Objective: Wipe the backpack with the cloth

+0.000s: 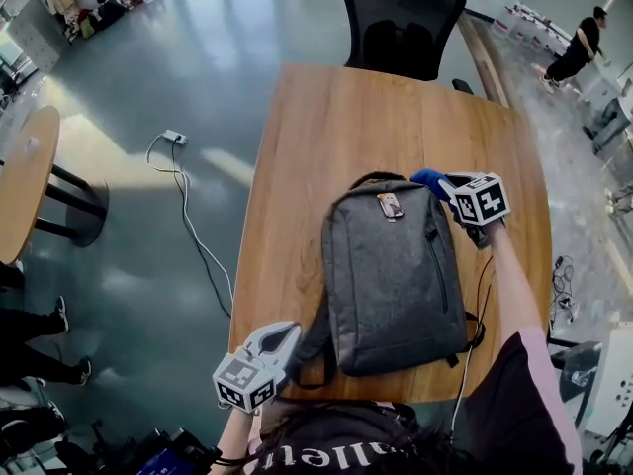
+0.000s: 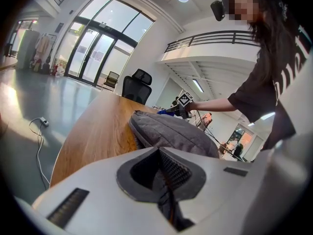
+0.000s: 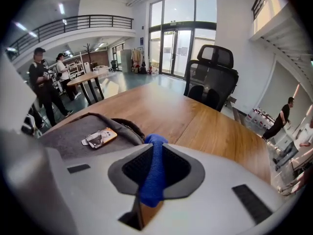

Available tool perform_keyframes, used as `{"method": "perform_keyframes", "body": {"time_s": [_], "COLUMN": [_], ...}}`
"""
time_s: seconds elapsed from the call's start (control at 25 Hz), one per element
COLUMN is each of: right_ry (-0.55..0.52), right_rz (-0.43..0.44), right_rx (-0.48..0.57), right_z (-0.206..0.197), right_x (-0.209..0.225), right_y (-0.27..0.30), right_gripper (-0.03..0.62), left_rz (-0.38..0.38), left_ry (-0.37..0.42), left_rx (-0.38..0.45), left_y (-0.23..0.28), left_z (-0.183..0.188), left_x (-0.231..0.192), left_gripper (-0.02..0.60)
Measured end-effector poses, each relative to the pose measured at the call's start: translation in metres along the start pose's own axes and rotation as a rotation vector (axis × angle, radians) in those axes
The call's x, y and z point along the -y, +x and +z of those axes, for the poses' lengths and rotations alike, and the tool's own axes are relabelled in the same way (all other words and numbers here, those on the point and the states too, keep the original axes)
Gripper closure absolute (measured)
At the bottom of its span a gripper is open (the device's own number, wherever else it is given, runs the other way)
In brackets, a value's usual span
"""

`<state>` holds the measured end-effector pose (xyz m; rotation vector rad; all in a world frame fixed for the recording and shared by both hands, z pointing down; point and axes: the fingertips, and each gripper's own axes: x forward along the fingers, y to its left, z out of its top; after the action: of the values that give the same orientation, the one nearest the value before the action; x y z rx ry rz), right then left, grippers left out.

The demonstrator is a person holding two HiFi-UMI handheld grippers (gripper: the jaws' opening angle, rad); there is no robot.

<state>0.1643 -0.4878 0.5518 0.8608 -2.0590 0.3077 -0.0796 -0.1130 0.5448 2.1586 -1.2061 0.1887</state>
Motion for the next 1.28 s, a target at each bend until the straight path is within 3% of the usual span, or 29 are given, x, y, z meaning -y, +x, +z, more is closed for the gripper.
{"method": "perform_keyframes", "body": {"time_s": [0.44,0.68,0.92,1.28], "right_ry": [-0.193,-0.249,-0.34,-0.447], "right_rz": [0.05,0.127,0.207,0.255], "right_rx": [-0.04,-0.029,-0.035,-0.06], "right_z": [0.05,0.092,0.098,0.105], "right_x": [-0.056,-0.121,-0.173,-0.231], "right_y": [0.021,0.029,0.05,0.064], "right_gripper": [0.533,0.531,0.533,0.533], "left_rz": [-0.007,0.006,0.036,0.072], "left_ry": [-0.032,-0.045,-0.054,-0.058], "left_rx": [0.046,0.069,0.09,0.12], "left_y": [-0.01,-0.04,-0.048,-0.076], "left_z": [-0.003,0.008,-0.002,-0.012], "left_x": [-0.012,-0.023,-0.036,-0.055], "left_gripper": [0.58,0.58,0.58,0.58]}}
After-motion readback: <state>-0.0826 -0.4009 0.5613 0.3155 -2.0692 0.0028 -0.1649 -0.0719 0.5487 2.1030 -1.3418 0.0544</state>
